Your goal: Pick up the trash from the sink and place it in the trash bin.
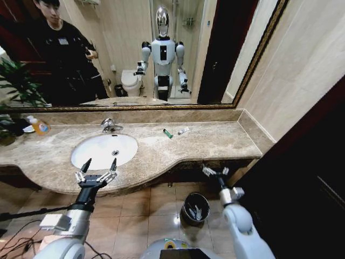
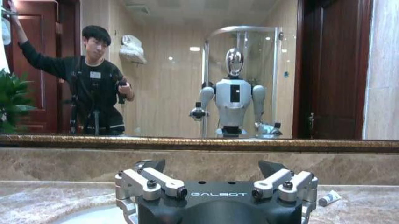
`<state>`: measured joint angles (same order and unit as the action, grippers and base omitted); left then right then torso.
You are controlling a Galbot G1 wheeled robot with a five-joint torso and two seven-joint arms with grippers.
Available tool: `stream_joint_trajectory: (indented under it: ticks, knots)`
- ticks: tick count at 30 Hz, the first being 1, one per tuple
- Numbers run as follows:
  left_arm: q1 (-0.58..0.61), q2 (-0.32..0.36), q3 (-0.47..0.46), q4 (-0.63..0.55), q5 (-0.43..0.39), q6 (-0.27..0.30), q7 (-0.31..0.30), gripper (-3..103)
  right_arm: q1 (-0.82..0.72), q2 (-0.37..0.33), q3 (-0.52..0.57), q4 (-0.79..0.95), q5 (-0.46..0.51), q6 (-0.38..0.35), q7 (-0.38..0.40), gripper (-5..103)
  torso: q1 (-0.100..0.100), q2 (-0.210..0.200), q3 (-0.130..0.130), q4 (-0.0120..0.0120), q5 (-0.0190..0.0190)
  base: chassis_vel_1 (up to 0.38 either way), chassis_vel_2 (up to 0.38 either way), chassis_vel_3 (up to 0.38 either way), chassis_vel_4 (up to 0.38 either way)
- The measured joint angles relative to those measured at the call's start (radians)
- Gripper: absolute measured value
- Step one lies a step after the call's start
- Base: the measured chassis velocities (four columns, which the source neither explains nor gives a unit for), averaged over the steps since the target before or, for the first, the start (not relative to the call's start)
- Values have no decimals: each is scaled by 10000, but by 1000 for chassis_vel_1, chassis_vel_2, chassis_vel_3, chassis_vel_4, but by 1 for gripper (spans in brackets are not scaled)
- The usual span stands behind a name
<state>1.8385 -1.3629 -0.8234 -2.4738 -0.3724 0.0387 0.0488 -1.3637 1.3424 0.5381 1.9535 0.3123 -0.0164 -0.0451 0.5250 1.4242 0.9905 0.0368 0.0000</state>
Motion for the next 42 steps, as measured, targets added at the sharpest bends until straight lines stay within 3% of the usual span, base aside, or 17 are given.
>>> stream_joint_trajectory:
  ticks: [9,15,23,42]
  knots:
    - [0,1,0,0,0,0,1,100,2057,-450,-736,-1222,-203,-757,-402,100,0,0,0,0,0,0,0,0,0]
    - [0,0,0,0,0,0,0,100,3803,-837,-1857,-2594,-213,-1272,-449,100,1,0,1,0,0,0,0,0,0]
    - [0,0,0,1,0,0,0,100,5917,-796,-3321,-4341,301,-1709,-218,100,1,-1,0,1,-1,0,0,0,0]
    - [0,0,0,0,0,0,0,100,8714,-267,-5638,-7710,759,-1475,-15,100,0,0,-1,0,-2,0,0,0,0]
